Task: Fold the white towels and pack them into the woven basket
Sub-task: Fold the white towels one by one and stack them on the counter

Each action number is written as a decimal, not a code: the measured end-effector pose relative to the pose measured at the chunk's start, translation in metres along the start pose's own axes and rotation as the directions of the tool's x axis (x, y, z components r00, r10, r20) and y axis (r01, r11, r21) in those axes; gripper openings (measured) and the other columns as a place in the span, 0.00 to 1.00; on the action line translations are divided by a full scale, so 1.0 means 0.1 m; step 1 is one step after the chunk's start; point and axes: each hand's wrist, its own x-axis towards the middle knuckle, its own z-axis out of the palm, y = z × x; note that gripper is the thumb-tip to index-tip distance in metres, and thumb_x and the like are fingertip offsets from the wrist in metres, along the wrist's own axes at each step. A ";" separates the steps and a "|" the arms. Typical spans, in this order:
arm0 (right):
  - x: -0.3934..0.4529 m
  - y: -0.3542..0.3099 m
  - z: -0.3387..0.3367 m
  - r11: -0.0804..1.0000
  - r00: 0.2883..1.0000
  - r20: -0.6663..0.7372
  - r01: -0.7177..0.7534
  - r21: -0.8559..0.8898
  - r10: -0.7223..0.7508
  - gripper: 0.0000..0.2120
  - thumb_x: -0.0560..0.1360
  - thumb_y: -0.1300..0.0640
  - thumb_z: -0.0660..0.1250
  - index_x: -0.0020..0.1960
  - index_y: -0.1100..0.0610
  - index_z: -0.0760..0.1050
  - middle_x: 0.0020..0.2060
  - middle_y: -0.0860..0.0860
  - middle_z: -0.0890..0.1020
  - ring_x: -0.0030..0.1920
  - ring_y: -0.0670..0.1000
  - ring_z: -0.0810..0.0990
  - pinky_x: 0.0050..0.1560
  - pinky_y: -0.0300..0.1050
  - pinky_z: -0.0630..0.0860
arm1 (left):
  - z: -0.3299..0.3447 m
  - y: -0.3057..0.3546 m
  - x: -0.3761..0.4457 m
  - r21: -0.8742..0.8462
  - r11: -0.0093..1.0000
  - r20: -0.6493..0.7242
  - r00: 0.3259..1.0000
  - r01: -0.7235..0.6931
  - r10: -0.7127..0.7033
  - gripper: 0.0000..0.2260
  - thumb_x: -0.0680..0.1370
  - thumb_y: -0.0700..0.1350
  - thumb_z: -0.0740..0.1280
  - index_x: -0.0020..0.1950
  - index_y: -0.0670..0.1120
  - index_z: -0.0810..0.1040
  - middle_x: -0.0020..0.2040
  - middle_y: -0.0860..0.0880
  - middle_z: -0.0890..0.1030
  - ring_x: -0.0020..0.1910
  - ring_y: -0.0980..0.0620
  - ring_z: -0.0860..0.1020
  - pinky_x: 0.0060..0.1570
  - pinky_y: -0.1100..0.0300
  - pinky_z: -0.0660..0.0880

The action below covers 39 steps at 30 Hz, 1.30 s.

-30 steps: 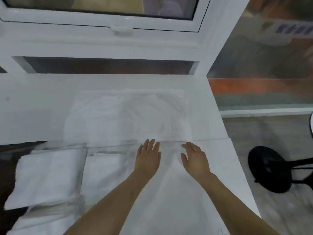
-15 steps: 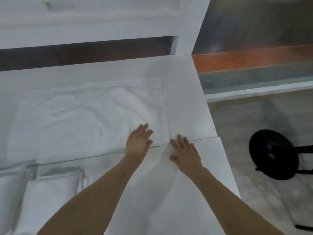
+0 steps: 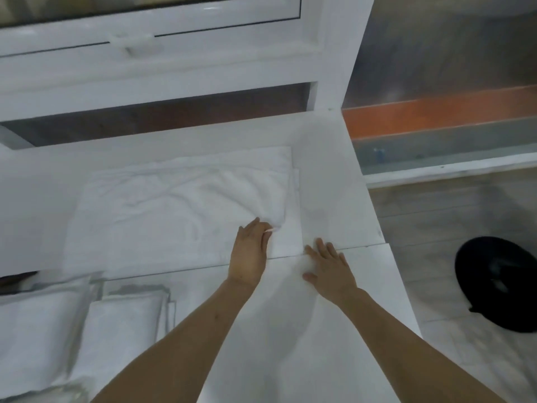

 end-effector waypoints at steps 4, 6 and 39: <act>-0.18 -0.14 -0.25 0.946 0.995 -0.076 -0.043 0.321 0.071 0.35 0.81 0.40 0.64 0.82 0.48 0.55 0.82 0.47 0.60 0.81 0.50 0.58 0.79 0.50 0.57 | -0.54 0.29 -0.11 -0.077 0.997 -0.042 0.999 0.008 -0.011 0.09 0.85 0.45 0.61 0.58 0.44 0.79 0.47 0.49 0.83 0.48 0.46 0.80 0.52 0.52 0.77; -0.37 -0.35 -0.37 0.916 0.979 -0.190 0.009 0.402 0.074 0.35 0.80 0.41 0.66 0.82 0.48 0.57 0.80 0.45 0.63 0.79 0.49 0.62 0.76 0.48 0.61 | -0.83 0.41 -0.17 -0.125 0.992 -0.069 0.997 0.019 -0.028 0.11 0.85 0.47 0.62 0.62 0.43 0.79 0.49 0.50 0.84 0.49 0.49 0.81 0.51 0.56 0.77; -2.85 -2.02 -2.77 0.667 0.753 -0.653 0.526 0.527 -0.078 0.05 0.81 0.57 0.67 0.48 0.51 0.80 0.40 0.46 0.83 0.39 0.43 0.80 0.42 0.40 0.75 | -4.02 1.45 -0.53 -0.640 0.747 -0.313 0.949 -0.183 -0.035 0.06 0.81 0.48 0.67 0.49 0.48 0.81 0.47 0.47 0.85 0.42 0.54 0.80 0.42 0.53 0.77</act>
